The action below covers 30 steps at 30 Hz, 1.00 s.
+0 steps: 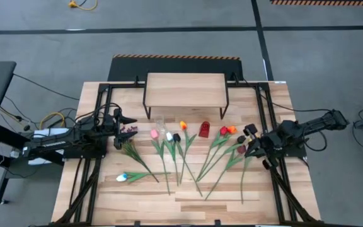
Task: Pick and place flowers into a vace then onto a shelf
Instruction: Put the left black flower into the transparent vase
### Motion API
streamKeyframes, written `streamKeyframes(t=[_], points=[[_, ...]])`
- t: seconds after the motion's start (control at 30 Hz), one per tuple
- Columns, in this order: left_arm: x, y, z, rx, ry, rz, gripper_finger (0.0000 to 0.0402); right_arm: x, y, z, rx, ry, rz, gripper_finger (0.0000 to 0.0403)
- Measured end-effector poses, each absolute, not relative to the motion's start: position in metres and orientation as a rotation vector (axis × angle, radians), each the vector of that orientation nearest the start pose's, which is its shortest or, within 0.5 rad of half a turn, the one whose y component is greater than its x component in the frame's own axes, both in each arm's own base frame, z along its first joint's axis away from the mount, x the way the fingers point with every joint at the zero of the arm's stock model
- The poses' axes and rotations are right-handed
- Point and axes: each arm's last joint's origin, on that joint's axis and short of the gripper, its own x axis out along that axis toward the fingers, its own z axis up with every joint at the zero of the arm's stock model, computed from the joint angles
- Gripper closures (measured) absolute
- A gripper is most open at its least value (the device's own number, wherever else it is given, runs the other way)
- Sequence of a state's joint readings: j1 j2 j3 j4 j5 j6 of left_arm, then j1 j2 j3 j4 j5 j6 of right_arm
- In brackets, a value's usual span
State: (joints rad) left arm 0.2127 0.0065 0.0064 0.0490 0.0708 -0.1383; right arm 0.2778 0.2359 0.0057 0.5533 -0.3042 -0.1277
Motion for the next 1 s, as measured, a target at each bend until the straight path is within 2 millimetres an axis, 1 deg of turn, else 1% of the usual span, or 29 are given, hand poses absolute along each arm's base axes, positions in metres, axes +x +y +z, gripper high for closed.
streamKeyframes(t=[0.1,0.23,0.3,0.4,0.5,0.63,0.77,0.93,1.0], points=[[0.096,0.019,0.17,-0.127,-0.058,0.138,0.0126,0.099,0.037,0.199,-0.083,-0.364,0.555,0.0403],[0.096,0.019,0.17,-0.128,-0.058,0.139,0.0126,0.099,0.036,0.199,-0.073,-0.363,0.549,0.0403],[0.096,0.019,0.17,-0.131,-0.058,0.138,0.0126,0.102,0.035,0.199,-0.051,-0.348,0.493,0.0403],[0.096,0.019,0.17,-0.127,-0.058,0.138,0.0126,0.108,0.036,0.199,-0.036,-0.286,0.426,0.0403],[0.096,0.019,0.17,-0.131,-0.058,0.14,0.0126,0.116,0.039,0.207,-0.035,-0.252,0.432,0.0403],[0.096,0.019,0.17,-0.126,-0.058,0.141,0.0126,0.133,0.046,0.208,-0.043,-0.116,0.438,0.0403],[0.096,0.019,0.17,-0.131,-0.058,0.143,0.0126,0.148,0.05,0.199,-0.055,0.027,0.432,0.0403],[0.096,0.019,0.17,-0.131,-0.058,0.143,0.0126,0.161,0.05,0.197,-0.106,0.064,0.409,0.0403],[0.096,0.019,0.17,-0.13,-0.058,0.143,0.0126,0.165,0.048,0.199,-0.097,0.063,0.386,0.0403]])
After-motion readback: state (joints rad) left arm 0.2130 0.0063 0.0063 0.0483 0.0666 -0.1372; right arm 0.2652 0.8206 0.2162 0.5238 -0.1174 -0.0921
